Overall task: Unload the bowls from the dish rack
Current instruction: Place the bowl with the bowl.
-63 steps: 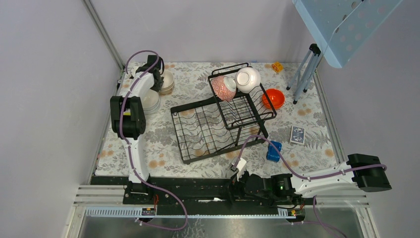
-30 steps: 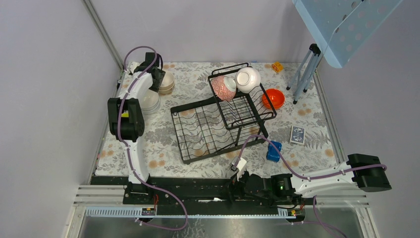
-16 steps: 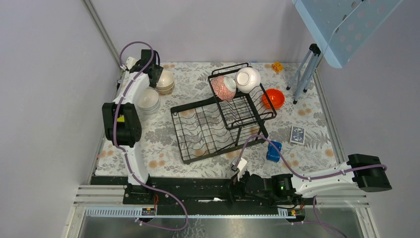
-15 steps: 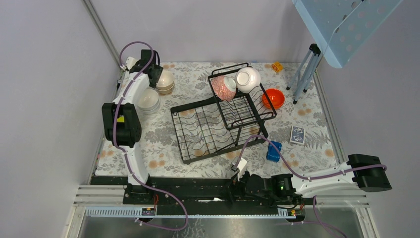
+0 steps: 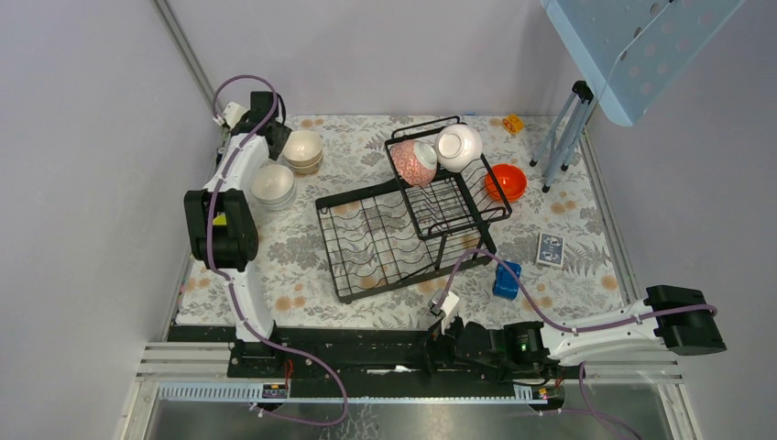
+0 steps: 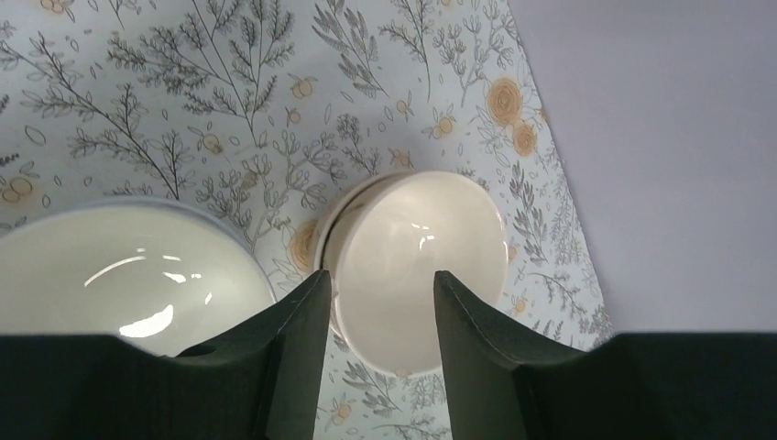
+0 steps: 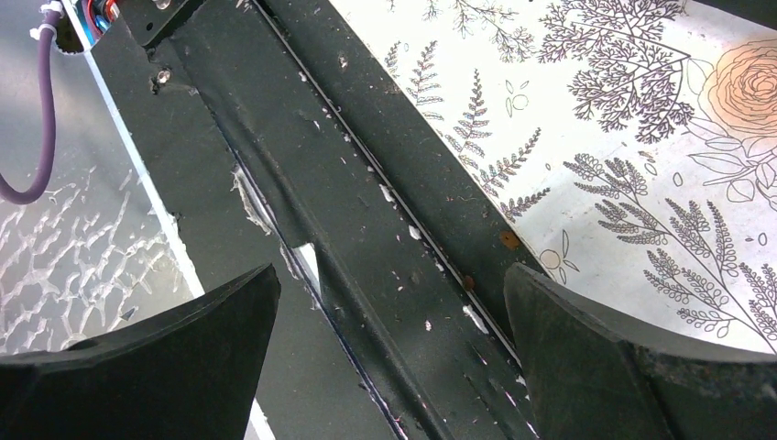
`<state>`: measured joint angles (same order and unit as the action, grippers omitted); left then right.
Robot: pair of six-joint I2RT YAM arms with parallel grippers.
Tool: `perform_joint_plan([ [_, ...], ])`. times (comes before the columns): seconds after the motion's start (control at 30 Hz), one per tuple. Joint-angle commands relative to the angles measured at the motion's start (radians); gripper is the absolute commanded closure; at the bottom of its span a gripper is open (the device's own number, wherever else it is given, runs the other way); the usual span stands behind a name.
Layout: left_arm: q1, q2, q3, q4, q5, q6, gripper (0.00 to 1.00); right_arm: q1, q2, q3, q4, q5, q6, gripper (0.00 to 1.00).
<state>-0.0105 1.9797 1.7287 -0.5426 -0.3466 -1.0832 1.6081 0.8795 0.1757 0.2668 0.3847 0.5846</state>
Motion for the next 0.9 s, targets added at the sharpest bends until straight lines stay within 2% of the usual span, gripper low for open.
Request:
perform_joint_plan([
  [0.0,0.009,0.043,0.060,0.045,-0.011,0.052,0.52,-0.001,-0.005,-0.003,0.018,0.051,0.011,0.00],
  [0.43,0.009,0.134,0.114,0.062,0.001,0.078,0.76,-0.001,-0.003,0.000,0.011,0.056,0.004,0.00],
  [0.7,0.009,0.126,0.115,0.066,0.016,0.072,0.76,-0.002,0.004,0.004,0.010,0.058,0.000,0.00],
  [0.8,0.009,0.094,0.114,0.066,0.030,0.066,0.72,-0.002,0.001,0.004,0.009,0.060,0.000,0.00],
  [0.87,0.009,0.055,0.103,0.077,0.051,0.060,0.66,-0.001,0.001,0.003,0.009,0.060,-0.002,0.00],
])
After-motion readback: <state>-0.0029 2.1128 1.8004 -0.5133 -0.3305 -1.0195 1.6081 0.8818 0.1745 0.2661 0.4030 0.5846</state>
